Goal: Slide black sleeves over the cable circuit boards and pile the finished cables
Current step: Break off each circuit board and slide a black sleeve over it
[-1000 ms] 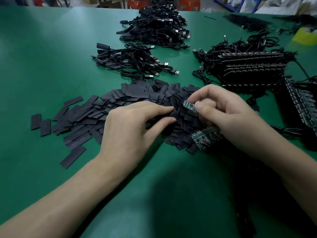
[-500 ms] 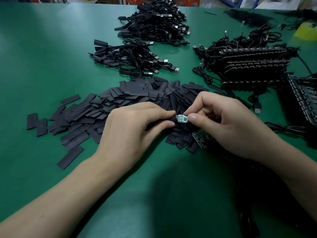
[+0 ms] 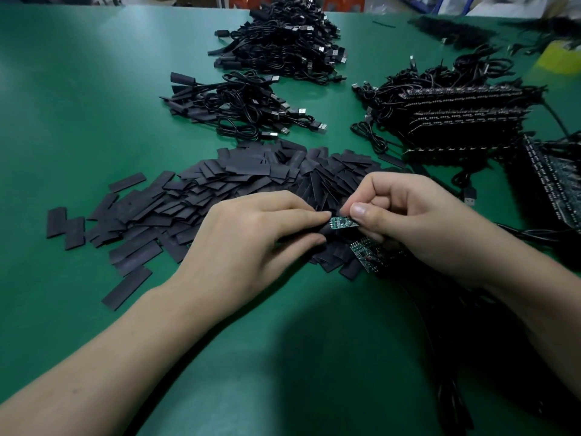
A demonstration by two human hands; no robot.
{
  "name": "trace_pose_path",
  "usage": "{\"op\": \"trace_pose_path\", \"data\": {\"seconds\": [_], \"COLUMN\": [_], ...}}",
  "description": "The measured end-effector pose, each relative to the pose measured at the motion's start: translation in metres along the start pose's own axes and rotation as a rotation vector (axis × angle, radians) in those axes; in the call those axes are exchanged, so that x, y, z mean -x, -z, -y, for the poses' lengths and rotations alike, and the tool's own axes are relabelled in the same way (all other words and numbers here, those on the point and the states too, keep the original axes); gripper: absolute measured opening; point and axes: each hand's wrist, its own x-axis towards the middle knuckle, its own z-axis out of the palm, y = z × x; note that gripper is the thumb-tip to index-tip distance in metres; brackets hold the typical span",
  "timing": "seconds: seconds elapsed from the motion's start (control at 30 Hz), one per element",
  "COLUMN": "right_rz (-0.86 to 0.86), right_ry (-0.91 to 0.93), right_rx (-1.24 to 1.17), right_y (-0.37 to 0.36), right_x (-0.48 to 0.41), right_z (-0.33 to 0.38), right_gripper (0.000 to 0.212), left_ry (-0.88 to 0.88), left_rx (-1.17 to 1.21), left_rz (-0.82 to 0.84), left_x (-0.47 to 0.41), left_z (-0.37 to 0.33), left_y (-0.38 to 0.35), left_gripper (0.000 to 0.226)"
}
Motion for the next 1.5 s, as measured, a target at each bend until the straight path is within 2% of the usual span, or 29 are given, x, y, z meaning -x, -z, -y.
{"op": "trace_pose_path", "data": {"seconds": [0.27,0.47,0.73,0.9,1.03,1.2,1.5], "right_rz": [0.038,0.039,0.06,0.037,-0.018,-0.22,-0.282], "right_ry": [0.086,0.116,0.117,0.139,0.19,0.385,0.55], "right_rx": [0.044,0.049,0.034,0.066,0.062,0.35,0.531], "right_y": [-0.0013,-0.0015,-0.0034,-0.0051,-0.0047,-0.0014,-0.0045], "right_x": [0.0029,0.0024,0.0034,0.004,0.0042,0.0063,0.0057], "right_z": [0.0027,0.0013,0.0009,-0.0008,0.0001,0.0025,-0.0001], "right_gripper": [0.01,0.012,0.014,0.006,0.01,0.005,0.003], "left_ry": [0.123,0.17,-0.011,0.02,0.117,0.247,0.271], "left_rx": [0.141,0.052,-0.029,0.056,0.14,0.252,0.354], "left_rz": [-0.036,-0.065,-0.037,0.007,-0.059,-0.108,-0.076], "left_x": [-0.0021,-0.0005,-0.0023,-0.0013,-0.0039,-0.0061,-0.0046], "left_z": [-0.0023,-0.0013,-0.0002,-0.0036,-0.0054,-0.0052,-0.0048], "left_y": [-0.0004,-0.0003,-0.0009,-0.001,-0.0015,0.001,-0.0014], "left_gripper": [0.021,0.027,0.025,0.029,0.021,0.02,0.019]}}
